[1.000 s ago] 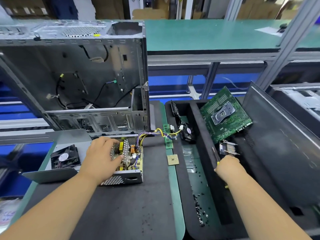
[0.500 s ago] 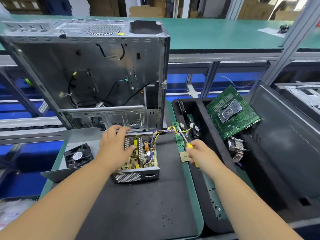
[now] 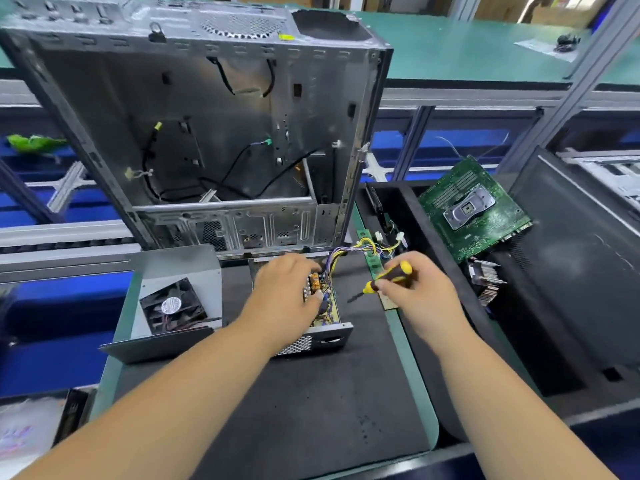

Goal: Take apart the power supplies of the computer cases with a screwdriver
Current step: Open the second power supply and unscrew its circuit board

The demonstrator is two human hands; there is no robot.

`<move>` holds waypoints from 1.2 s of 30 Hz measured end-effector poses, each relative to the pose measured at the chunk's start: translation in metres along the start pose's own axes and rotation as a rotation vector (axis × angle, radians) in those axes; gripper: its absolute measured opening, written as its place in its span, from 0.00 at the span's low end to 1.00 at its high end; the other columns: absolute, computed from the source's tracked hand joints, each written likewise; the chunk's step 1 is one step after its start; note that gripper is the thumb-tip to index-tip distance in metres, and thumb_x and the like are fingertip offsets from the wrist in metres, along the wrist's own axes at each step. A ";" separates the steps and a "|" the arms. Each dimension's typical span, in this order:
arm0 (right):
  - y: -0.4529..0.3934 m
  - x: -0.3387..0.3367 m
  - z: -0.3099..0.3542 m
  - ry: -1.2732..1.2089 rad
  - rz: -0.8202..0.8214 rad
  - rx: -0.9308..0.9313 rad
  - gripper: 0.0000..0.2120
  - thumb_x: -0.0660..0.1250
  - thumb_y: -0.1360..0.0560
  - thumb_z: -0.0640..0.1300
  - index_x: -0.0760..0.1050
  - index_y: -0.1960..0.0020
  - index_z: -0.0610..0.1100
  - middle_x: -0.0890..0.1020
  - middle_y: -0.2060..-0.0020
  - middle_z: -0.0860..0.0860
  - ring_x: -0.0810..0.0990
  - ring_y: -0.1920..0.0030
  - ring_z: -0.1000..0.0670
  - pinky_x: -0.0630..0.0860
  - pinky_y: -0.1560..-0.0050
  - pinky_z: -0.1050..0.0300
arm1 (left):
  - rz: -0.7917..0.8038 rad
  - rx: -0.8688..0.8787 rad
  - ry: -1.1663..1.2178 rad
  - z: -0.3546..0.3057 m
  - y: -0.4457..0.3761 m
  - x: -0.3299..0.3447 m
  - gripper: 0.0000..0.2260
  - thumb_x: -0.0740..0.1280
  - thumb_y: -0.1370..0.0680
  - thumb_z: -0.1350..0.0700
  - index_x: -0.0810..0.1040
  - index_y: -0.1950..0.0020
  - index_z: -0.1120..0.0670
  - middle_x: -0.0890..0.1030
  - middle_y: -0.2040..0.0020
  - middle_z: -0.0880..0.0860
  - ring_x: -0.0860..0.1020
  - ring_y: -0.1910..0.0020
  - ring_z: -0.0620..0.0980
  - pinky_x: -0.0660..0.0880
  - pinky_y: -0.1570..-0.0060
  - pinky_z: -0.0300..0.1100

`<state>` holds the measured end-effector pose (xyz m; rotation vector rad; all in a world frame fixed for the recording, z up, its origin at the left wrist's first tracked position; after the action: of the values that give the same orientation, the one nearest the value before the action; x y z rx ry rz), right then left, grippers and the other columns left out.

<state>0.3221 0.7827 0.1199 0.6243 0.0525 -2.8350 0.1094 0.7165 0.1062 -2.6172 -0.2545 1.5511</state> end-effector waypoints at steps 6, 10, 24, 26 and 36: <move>0.012 0.009 0.010 0.030 0.028 -0.123 0.07 0.70 0.27 0.48 0.72 0.54 0.55 0.82 0.61 0.54 0.84 0.57 0.51 0.79 0.49 0.42 | 0.075 0.103 -0.056 -0.007 0.005 0.026 0.11 0.67 0.23 0.54 0.81 0.41 0.50 0.76 0.39 0.46 0.70 0.35 0.50 0.61 0.33 0.45; 0.016 0.022 0.007 0.115 0.130 -0.152 0.15 0.68 0.21 0.42 0.68 0.47 0.61 0.82 0.56 0.56 0.84 0.53 0.54 0.78 0.48 0.46 | 0.052 0.160 -0.116 -0.005 0.005 0.032 0.14 0.66 0.27 0.58 0.83 0.44 0.50 0.78 0.40 0.48 0.73 0.36 0.52 0.63 0.37 0.47; 0.007 0.031 0.005 0.238 0.226 -0.241 0.12 0.67 0.21 0.41 0.68 0.43 0.54 0.79 0.54 0.58 0.78 0.51 0.53 0.76 0.48 0.47 | 0.173 0.062 -0.037 0.002 -0.005 0.040 0.18 0.66 0.27 0.58 0.80 0.39 0.44 0.72 0.34 0.40 0.59 0.27 0.46 0.51 0.30 0.44; 0.007 0.032 0.005 0.241 0.227 -0.249 0.13 0.67 0.21 0.41 0.68 0.43 0.55 0.79 0.53 0.58 0.78 0.50 0.52 0.76 0.49 0.47 | 0.184 0.062 -0.038 0.002 -0.004 0.040 0.18 0.66 0.27 0.58 0.80 0.39 0.44 0.72 0.33 0.41 0.60 0.27 0.46 0.52 0.29 0.44; 0.006 0.036 0.005 0.295 0.269 -0.300 0.11 0.66 0.20 0.42 0.68 0.42 0.53 0.78 0.53 0.58 0.79 0.51 0.50 0.75 0.47 0.42 | 0.174 0.044 0.008 0.004 -0.002 0.039 0.19 0.65 0.28 0.61 0.81 0.41 0.45 0.73 0.35 0.40 0.58 0.28 0.45 0.50 0.30 0.42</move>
<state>0.2899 0.7680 0.1093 0.8964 0.4047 -2.3938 0.1237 0.7255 0.0709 -2.6732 0.0087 1.5763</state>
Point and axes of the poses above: each hand's wrist, its own y-axis away from the middle knuckle, its own x-axis out of the palm, z = x × y, the point moved 5 cm from there along -y, towards the middle knuckle
